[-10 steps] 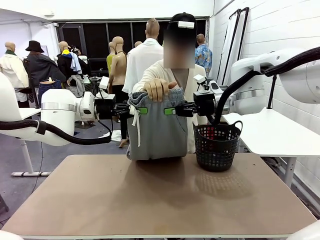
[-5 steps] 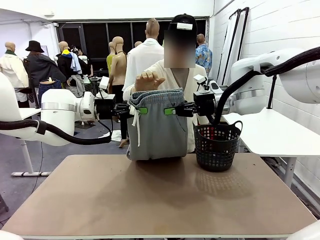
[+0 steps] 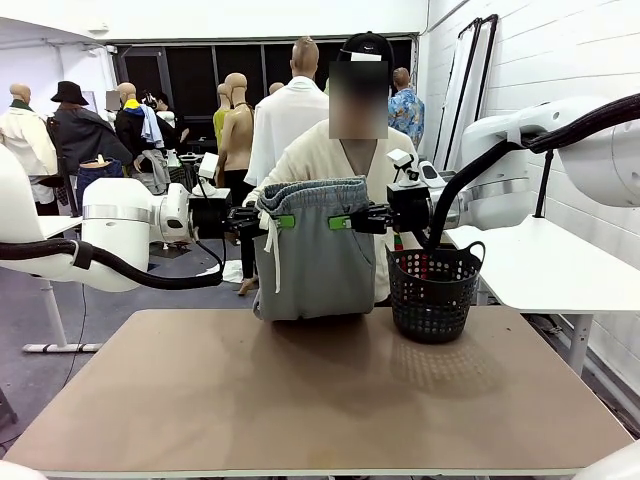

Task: Fold the training pants.
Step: Release the ends of the Training pants and then grab the overlapped ends.

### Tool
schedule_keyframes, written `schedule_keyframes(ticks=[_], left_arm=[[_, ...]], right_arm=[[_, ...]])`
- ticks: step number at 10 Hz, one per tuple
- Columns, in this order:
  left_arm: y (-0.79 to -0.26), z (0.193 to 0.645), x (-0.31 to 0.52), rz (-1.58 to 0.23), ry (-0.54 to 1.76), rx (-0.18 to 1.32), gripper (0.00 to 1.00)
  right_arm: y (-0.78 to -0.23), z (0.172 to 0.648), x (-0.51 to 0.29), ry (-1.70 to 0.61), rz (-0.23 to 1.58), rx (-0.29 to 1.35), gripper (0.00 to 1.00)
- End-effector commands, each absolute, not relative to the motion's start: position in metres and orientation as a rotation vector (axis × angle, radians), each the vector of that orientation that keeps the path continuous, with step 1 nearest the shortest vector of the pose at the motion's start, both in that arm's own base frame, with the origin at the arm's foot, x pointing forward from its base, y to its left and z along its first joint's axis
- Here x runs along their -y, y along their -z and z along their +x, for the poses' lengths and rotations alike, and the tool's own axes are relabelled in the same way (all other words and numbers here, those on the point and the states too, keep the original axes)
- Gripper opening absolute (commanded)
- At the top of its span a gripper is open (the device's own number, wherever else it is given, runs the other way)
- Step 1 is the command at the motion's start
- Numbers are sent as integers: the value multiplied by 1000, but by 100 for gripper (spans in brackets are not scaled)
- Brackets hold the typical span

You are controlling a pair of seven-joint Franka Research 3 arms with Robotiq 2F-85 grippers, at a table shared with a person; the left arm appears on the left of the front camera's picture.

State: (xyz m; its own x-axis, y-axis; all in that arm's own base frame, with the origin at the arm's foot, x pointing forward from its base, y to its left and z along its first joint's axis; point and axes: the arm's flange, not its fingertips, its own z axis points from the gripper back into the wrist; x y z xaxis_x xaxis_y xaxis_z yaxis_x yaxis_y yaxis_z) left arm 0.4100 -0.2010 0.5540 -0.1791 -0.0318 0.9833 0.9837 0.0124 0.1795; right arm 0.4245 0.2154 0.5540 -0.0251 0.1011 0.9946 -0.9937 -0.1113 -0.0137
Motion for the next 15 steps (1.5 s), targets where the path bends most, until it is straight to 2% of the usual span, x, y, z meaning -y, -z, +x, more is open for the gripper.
schedule_keyframes(ticks=[1,15], left_arm=[[-556,408,201,-1076,1356,1336,0],[-556,408,201,-1076,1356,1336,0]], right_arm=[[-555,424,-217,-1347,1210,1098,0],[-555,424,-217,-1347,1210,1098,0]])
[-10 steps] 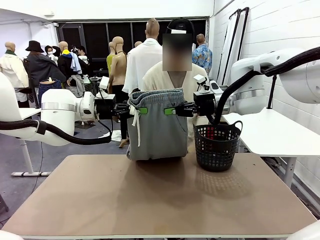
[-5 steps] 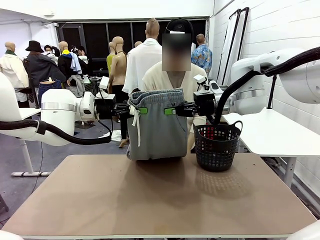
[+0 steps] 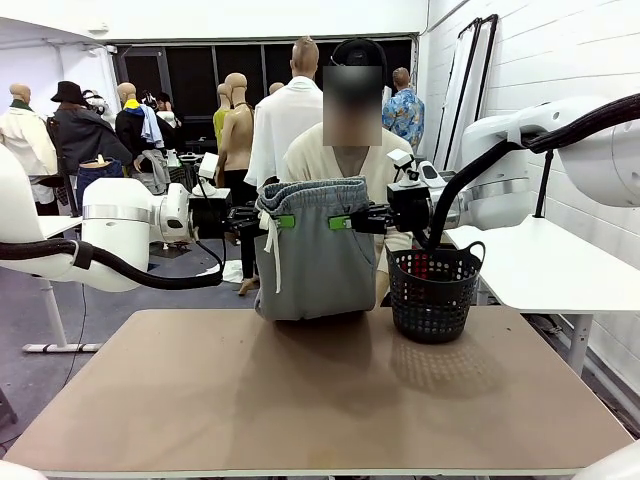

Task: Fold the training pants.
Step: Release the ends of the Training pants and then grab the overlapped ends.

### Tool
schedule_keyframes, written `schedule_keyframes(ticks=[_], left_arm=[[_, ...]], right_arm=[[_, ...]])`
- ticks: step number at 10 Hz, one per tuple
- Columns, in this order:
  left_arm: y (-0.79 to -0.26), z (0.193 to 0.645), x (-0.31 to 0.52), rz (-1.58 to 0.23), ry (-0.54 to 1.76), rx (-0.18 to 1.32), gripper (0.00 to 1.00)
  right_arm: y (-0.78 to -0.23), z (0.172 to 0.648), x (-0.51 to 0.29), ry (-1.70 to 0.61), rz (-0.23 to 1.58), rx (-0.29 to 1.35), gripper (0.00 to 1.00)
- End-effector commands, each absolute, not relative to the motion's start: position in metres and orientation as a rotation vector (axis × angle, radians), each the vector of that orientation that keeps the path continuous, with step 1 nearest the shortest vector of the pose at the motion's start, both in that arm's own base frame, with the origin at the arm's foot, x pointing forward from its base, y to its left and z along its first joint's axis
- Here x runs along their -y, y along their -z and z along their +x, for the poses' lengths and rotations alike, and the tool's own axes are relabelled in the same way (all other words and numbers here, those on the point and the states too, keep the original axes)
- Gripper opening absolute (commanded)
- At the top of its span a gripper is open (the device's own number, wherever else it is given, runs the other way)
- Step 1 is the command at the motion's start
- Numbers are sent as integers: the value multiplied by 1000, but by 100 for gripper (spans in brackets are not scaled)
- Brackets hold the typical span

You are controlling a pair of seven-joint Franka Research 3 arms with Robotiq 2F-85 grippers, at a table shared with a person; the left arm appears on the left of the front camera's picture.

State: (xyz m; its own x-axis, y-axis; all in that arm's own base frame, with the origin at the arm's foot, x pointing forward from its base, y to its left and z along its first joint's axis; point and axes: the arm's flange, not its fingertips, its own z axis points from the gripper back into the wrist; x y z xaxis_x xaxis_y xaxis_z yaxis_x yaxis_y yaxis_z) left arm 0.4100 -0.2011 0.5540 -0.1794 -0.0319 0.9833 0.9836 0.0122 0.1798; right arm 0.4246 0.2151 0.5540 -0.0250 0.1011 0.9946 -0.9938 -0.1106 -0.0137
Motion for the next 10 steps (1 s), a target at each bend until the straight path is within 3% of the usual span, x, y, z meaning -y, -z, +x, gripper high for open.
schedule_keyframes(ticks=[1,10], left_arm=[[-556,408,201,-1076,1356,1336,0],[-556,408,201,-1076,1356,1336,0]], right_arm=[[-555,424,-217,-1347,1210,1098,0],[-555,424,-217,-1347,1210,1098,0]])
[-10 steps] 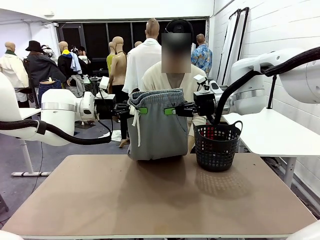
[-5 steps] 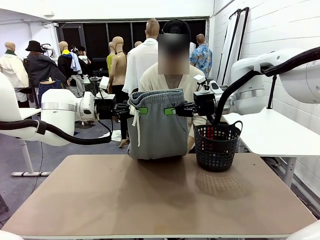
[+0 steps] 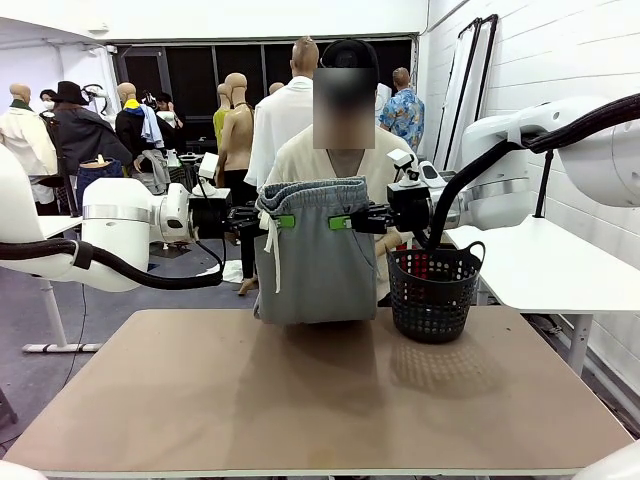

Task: Fold the training pants.
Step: Release the ends of the Training pants and then grab the overlapped ends.

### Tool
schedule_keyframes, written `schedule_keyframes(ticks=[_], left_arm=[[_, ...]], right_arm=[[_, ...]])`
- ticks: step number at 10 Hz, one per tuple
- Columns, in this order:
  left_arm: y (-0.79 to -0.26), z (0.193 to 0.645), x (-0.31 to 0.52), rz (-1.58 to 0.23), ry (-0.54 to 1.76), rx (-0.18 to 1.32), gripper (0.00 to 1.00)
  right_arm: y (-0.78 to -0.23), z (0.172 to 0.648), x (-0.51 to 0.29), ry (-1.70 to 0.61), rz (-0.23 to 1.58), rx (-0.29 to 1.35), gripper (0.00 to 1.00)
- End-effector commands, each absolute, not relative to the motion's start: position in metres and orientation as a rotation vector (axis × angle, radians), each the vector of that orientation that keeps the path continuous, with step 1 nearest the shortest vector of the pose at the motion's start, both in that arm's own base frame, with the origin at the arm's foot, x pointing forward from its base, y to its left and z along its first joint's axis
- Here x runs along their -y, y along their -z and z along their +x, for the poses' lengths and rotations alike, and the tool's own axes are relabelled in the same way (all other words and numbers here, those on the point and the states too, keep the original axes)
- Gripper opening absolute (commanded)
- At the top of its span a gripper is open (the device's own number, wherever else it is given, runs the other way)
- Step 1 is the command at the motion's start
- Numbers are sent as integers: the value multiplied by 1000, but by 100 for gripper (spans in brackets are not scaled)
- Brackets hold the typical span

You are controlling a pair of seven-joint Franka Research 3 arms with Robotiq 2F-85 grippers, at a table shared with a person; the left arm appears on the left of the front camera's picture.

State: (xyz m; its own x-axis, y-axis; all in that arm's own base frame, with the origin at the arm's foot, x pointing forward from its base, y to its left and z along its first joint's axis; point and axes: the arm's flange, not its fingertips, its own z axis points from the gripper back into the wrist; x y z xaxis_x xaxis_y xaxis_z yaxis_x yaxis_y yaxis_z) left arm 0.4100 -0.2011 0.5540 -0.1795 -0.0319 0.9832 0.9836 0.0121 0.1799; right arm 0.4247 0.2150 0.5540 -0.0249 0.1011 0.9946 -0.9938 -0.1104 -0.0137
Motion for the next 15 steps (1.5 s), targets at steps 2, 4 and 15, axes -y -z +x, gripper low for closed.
schedule_keyframes(ticks=[2,4,15], left_arm=[[-556,408,201,-1076,1356,1336,0],[-556,408,201,-1076,1356,1336,0],[-556,408,201,-1076,1356,1336,0]], right_arm=[[-555,424,-217,-1347,1210,1098,0],[-555,424,-217,-1347,1210,1098,0],[-555,424,-217,-1347,1210,1098,0]])
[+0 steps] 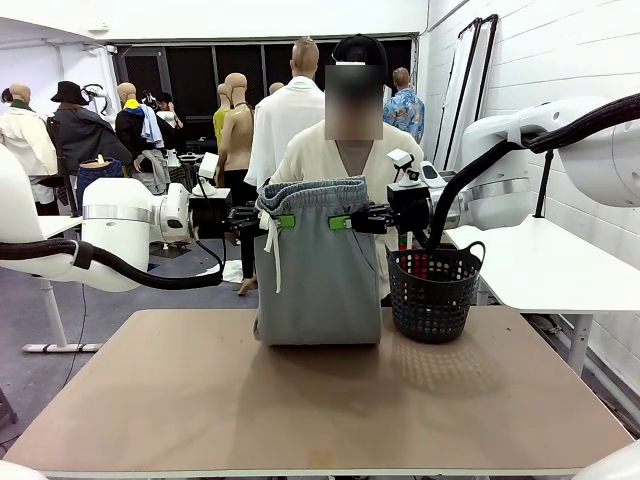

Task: Fold the training pants.
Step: Release the ends of the Training pants and then grab the overlapped ends.

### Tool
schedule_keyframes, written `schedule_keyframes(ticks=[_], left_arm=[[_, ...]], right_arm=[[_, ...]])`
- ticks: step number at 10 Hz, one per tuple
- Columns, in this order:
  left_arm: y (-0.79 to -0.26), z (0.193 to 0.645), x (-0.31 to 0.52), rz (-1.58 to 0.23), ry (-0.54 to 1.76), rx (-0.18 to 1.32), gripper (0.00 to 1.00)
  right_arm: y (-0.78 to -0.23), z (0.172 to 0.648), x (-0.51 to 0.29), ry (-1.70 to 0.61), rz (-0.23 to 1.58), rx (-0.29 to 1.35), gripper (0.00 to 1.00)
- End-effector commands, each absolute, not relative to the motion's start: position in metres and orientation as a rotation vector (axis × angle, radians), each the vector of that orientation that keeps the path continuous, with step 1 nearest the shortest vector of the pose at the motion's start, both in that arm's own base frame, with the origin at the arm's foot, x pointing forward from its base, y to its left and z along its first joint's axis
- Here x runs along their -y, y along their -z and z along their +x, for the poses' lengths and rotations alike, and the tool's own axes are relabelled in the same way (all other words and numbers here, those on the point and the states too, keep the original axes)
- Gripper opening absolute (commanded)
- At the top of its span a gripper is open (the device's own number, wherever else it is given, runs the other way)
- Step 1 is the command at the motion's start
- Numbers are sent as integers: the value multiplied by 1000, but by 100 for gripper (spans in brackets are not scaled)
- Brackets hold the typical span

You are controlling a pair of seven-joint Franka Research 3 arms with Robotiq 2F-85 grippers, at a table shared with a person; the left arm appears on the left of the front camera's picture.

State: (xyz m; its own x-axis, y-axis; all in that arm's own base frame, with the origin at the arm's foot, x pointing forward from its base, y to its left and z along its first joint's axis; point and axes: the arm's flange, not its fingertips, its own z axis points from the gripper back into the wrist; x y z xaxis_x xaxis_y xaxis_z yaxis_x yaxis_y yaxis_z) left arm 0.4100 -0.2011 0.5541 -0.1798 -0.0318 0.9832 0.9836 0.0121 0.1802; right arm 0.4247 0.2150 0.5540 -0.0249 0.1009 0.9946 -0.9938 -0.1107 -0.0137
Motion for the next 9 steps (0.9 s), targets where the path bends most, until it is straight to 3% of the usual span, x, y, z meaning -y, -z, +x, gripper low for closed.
schedule_keyframes(ticks=[1,9], left_arm=[[-556,408,201,-1076,1356,1336,0],[-556,408,201,-1076,1356,1336,0]], right_arm=[[-555,424,-217,-1347,1210,1098,0],[-555,424,-217,-1347,1210,1098,0]])
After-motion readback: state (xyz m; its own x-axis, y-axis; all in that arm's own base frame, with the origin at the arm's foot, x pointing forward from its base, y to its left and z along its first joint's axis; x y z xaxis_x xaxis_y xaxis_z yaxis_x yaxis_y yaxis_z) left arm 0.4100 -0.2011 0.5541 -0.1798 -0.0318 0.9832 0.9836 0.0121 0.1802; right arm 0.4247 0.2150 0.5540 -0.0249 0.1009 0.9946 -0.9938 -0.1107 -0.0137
